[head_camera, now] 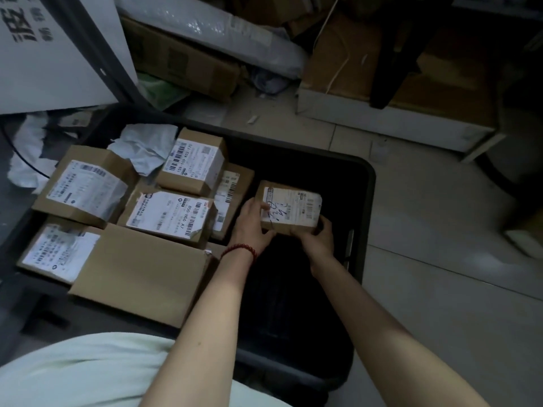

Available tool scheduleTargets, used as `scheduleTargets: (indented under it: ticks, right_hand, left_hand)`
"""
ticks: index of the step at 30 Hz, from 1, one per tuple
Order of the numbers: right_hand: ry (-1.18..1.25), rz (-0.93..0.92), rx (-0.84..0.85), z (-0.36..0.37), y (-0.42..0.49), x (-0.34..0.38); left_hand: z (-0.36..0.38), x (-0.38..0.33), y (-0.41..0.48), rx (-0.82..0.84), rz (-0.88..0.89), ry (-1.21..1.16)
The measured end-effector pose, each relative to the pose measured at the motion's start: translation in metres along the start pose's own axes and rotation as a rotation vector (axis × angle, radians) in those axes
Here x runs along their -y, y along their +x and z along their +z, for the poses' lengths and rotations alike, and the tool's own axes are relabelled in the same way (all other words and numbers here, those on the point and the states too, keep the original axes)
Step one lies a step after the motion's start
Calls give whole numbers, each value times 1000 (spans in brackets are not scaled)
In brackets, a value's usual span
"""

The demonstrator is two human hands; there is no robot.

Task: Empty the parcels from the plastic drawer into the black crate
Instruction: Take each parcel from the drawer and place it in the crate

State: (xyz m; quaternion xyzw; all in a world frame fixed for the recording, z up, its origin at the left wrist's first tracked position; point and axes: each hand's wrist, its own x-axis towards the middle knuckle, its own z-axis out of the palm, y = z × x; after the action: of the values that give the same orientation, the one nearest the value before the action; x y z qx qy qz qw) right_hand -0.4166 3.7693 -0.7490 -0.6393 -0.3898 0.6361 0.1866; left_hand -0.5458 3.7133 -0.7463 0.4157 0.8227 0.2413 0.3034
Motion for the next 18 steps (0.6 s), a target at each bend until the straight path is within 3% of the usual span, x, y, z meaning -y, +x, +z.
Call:
scheduleTargets:
  ticks: [4,9,14,18]
  right_hand:
    - [-86,-65,-2,4,11,7]
    - [-127,-63,16,8,22,7]
    - [-256,-71,112,4,19,3]
    - [-390,-132,151,2,8,10]
  left_hand:
    - [4,-2,9,-11,-32,25]
    - [7,-5,7,99,0,134]
    - [3,0,3,132,14,674]
    - [-6,-10,-8,46,28,710]
